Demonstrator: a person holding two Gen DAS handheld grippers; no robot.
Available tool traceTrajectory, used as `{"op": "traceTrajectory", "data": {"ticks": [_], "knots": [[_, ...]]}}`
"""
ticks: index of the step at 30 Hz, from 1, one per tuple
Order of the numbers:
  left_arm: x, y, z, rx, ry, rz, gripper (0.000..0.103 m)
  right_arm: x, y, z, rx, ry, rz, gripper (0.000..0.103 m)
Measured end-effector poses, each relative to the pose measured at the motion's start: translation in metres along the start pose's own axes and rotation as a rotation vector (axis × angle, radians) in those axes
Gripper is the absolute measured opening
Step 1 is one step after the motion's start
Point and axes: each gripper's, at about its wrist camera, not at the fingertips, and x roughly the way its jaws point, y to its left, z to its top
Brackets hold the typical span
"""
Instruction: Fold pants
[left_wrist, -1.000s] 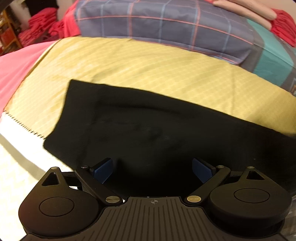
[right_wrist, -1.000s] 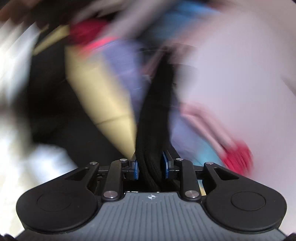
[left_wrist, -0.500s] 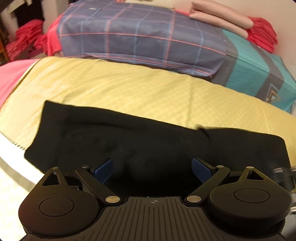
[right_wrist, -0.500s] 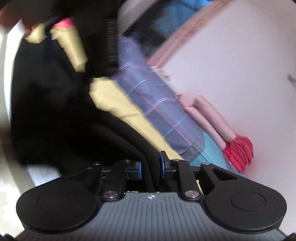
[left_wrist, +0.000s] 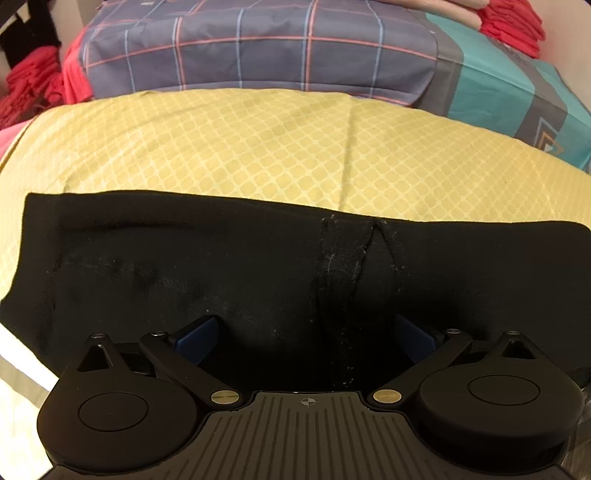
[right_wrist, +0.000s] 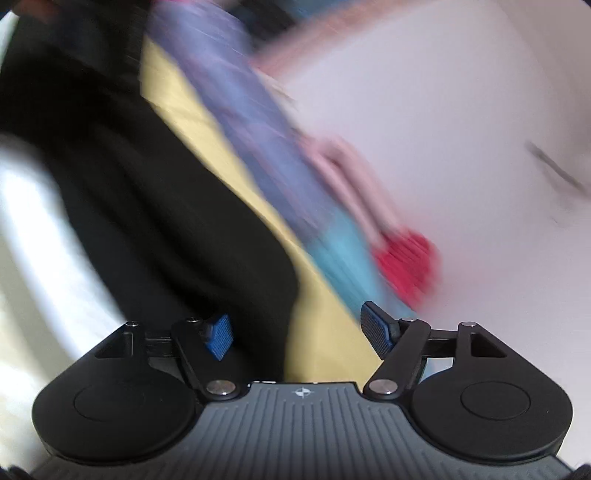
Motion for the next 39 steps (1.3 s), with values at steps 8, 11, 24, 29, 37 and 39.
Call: {"op": "traceTrajectory", "data": {"ticks": [8,11,24,29,37,39], "knots": [[0.002,-0.01,0.002,0.023,0.001,0.029,0.103,0.0,-0.011,0.002,-0.055,-0.064,0.003,0.087],[0.002,-0.014,0.0,0.029,0.019,-0.031,0.103,0.018,-0.034,-0.018,0.096,0.078,0.055,0.089],[0.003,-0.018,0.001,0.052,0.015,-0.019,0.103,-0.007,-0.059,-0.027,0.045,-0.004,0.281,0.094],[0.004,-0.017,0.001,0.05,0.016,-0.024,0.103,-0.022,-0.087,-0.016,0.184,-0.055,0.433,0.094],[0.004,-0.017,0.002,0.046,0.021,-0.025,0.103,-0.001,-0.114,0.019,0.572,-0.062,0.689,0.09],[0.004,-0.018,0.002,0.044,0.021,-0.024,0.103,0.01,-0.11,0.019,0.591,-0.012,0.728,0.09]]}}
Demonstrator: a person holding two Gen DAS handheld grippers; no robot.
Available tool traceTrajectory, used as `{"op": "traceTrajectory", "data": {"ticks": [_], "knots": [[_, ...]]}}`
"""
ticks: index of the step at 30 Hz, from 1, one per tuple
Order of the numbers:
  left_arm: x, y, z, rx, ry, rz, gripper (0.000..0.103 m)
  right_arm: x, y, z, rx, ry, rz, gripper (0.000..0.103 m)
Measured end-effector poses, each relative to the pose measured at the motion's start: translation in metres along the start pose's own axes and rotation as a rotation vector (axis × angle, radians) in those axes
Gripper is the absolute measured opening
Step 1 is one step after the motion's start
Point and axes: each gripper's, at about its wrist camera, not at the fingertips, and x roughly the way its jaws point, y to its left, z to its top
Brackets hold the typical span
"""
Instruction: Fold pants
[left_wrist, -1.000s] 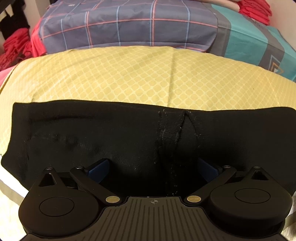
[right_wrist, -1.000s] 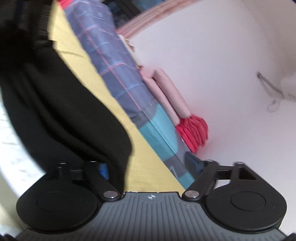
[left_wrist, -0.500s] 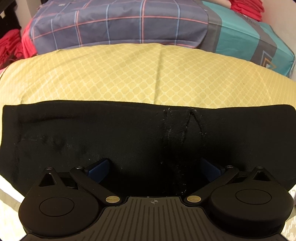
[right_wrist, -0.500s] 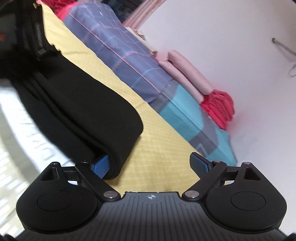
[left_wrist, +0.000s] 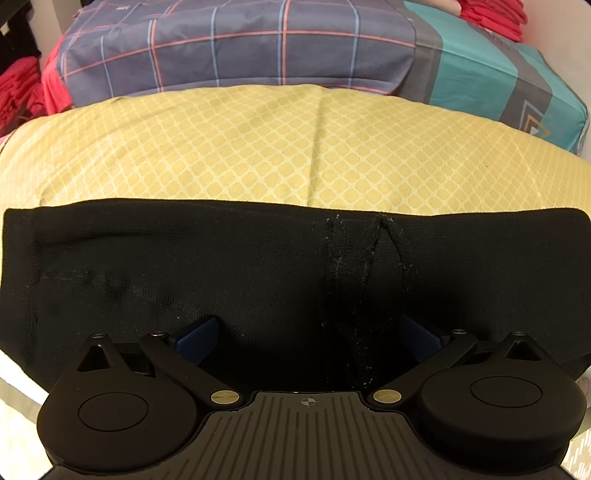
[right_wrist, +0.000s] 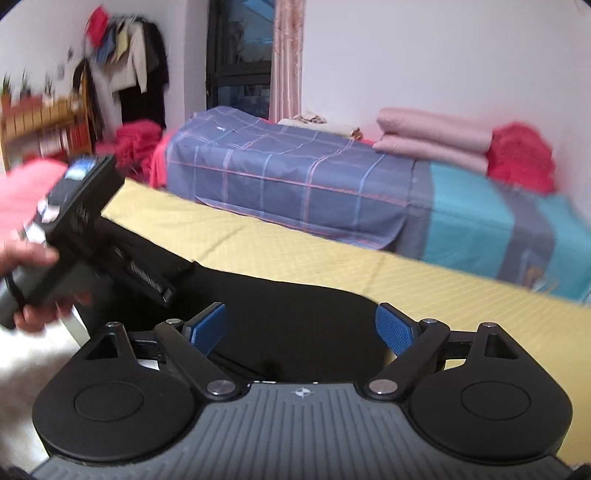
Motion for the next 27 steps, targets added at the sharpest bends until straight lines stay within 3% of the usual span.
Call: {"op": "traceTrajectory", "data": {"ticks": [3,4,7,14,17,19,27], "knots": [[0.0,0.0,0.0,-0.003,0.002,0.001,0.103,0.038,-0.015,-0.015,0.017,0.233,-0.076,0.087],[0.0,0.0,0.0,-0.004,0.004,0.002,0.103,0.04,-0.023,-0.019,0.041,0.261,-0.073,0.087],[0.0,0.0,-0.001,-0.01,0.004,0.006,0.103,0.024,-0.043,-0.022,0.155,0.233,-0.023,0.088],[0.0,0.001,-0.005,-0.016,-0.013,0.004,0.103,0.015,-0.042,-0.005,0.22,0.148,-0.013,0.088],[-0.001,0.001,-0.002,-0.005,0.003,-0.002,0.103,0.031,-0.036,-0.006,0.201,0.269,-0.066,0.091],[-0.003,0.003,0.002,0.008,0.032,-0.001,0.103,0.04,-0.038,-0.012,0.193,0.399,-0.151,0.086],[-0.042,0.016,-0.007,0.076,-0.045,0.0,0.103,-0.012,-0.034,0.011,0.258,0.19,-0.161,0.09]]}}
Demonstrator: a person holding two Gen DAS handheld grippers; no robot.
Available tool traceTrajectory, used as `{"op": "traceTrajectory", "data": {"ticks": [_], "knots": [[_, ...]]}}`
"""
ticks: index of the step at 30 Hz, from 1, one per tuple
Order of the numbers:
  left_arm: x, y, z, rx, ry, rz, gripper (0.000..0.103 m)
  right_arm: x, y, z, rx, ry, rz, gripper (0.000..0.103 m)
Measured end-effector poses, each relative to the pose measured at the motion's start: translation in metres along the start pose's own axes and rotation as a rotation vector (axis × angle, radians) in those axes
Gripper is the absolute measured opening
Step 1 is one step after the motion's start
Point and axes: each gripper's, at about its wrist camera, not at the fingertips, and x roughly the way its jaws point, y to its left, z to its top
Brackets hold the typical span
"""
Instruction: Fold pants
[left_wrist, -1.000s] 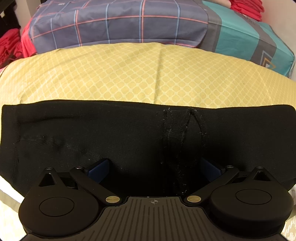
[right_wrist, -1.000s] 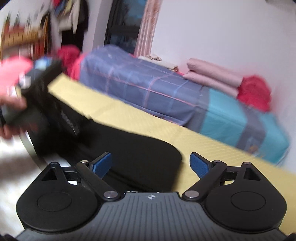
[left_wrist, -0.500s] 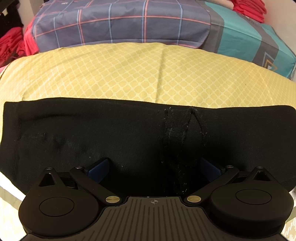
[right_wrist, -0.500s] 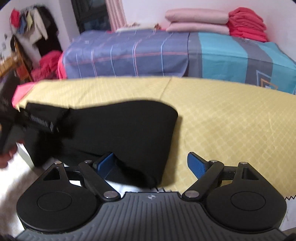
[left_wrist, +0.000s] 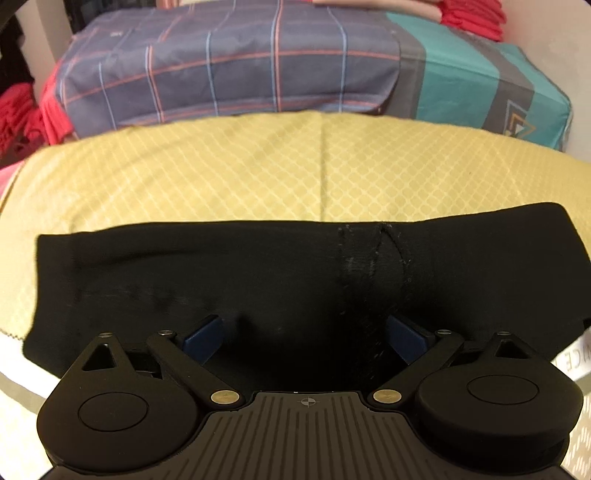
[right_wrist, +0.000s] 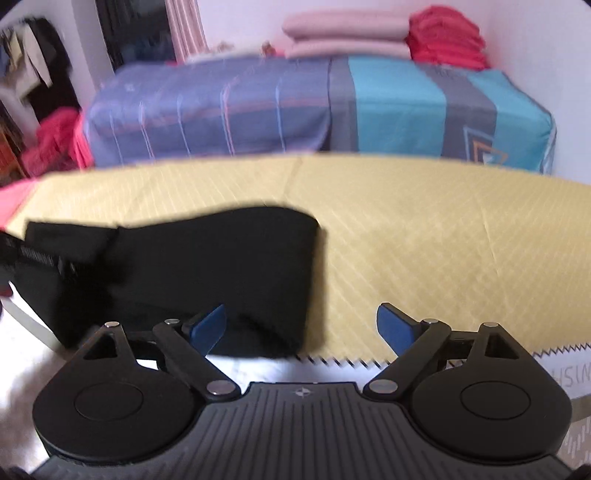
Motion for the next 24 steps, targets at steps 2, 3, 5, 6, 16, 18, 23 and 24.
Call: {"op": "traceTrajectory", "data": {"ticks": [2,3,5,6,16,18,23,24], "knots": [[-0.004,0.007,-0.004,-0.006,-0.009,0.007,0.103,0.005,0.013,0.004,-0.023,-0.008,0.008,0.09],[-0.004,0.011,-0.007,-0.012,-0.009,0.012,0.103,0.011,0.02,0.005,-0.035,0.0,0.012,0.09],[0.0,0.02,-0.011,-0.032,0.006,0.025,0.103,0.025,0.033,0.005,-0.059,0.027,0.029,0.09],[0.002,0.025,-0.014,-0.04,0.016,0.03,0.103,0.036,0.039,0.004,-0.068,0.059,0.033,0.091],[0.002,0.067,-0.033,-0.091,0.049,0.073,0.103,0.045,0.083,0.017,-0.21,0.071,-0.061,0.091],[0.001,0.073,-0.032,-0.095,0.038,0.081,0.103,0.049,0.096,0.024,-0.227,0.07,-0.056,0.091],[0.0,0.087,-0.032,-0.098,0.028,0.112,0.103,0.056,0.135,0.028,-0.298,0.062,-0.013,0.09],[0.001,0.09,-0.031,-0.1,0.028,0.119,0.103,0.059,0.143,0.028,-0.317,0.06,-0.005,0.09]]}}
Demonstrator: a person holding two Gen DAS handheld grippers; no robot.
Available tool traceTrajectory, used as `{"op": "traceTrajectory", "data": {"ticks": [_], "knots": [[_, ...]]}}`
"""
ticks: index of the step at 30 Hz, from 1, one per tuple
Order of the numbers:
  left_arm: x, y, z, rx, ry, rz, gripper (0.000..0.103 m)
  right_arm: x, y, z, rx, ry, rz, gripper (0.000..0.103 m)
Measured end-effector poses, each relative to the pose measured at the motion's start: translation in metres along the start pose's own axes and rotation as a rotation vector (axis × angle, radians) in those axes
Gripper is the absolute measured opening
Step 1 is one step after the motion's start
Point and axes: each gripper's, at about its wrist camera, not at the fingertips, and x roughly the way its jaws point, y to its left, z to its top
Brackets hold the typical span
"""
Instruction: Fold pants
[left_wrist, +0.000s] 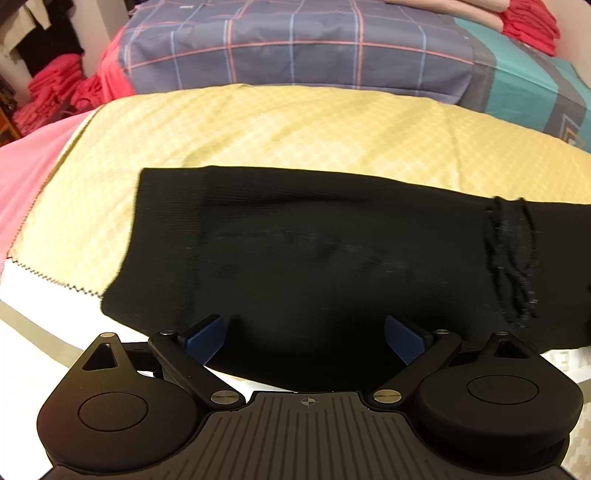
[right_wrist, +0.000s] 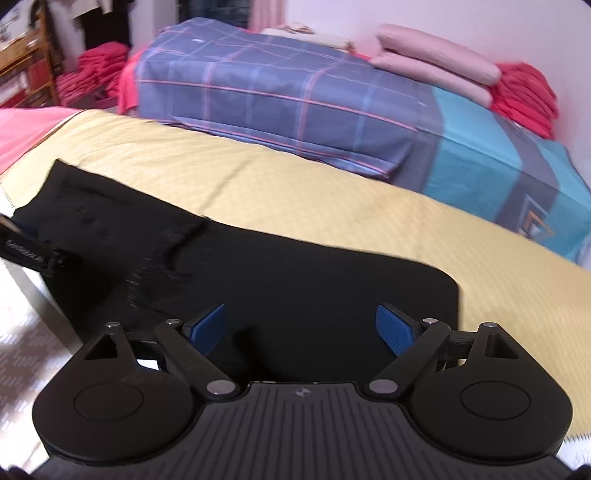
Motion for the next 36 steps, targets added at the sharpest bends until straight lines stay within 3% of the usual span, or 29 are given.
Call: {"op": "traceTrajectory", "data": {"ticks": [5,11,17,21,24,27,32,34,36], "knots": [[0.008,0.019,0.0,-0.033,0.013,0.012,0.103,0.007,0.034,0.01,-0.094,-0.009,0.033,0.09],[0.003,0.032,0.0,-0.059,0.013,-0.028,0.103,0.012,0.059,0.016,-0.146,-0.03,0.085,0.09],[-0.028,0.082,-0.015,-0.213,-0.074,-0.085,0.103,0.013,0.102,0.018,-0.258,-0.11,0.169,0.09],[-0.041,0.132,-0.043,-0.36,-0.087,0.002,0.103,0.017,0.156,0.024,-0.349,-0.186,0.238,0.09],[-0.044,0.164,-0.071,-0.465,-0.06,0.089,0.103,0.028,0.206,0.029,-0.426,-0.225,0.234,0.088],[-0.048,0.19,-0.102,-0.564,-0.033,0.114,0.103,0.044,0.251,0.035,-0.464,-0.217,0.262,0.083],[-0.063,0.204,-0.137,-0.634,-0.042,0.158,0.103,0.072,0.314,0.041,-0.538,-0.194,0.183,0.08],[-0.071,0.205,-0.143,-0.633,-0.048,0.171,0.103,0.082,0.334,0.038,-0.569,-0.177,0.15,0.081],[-0.077,0.205,-0.146,-0.631,-0.057,0.169,0.103,0.085,0.345,0.031,-0.591,-0.239,0.087,0.09]]}}
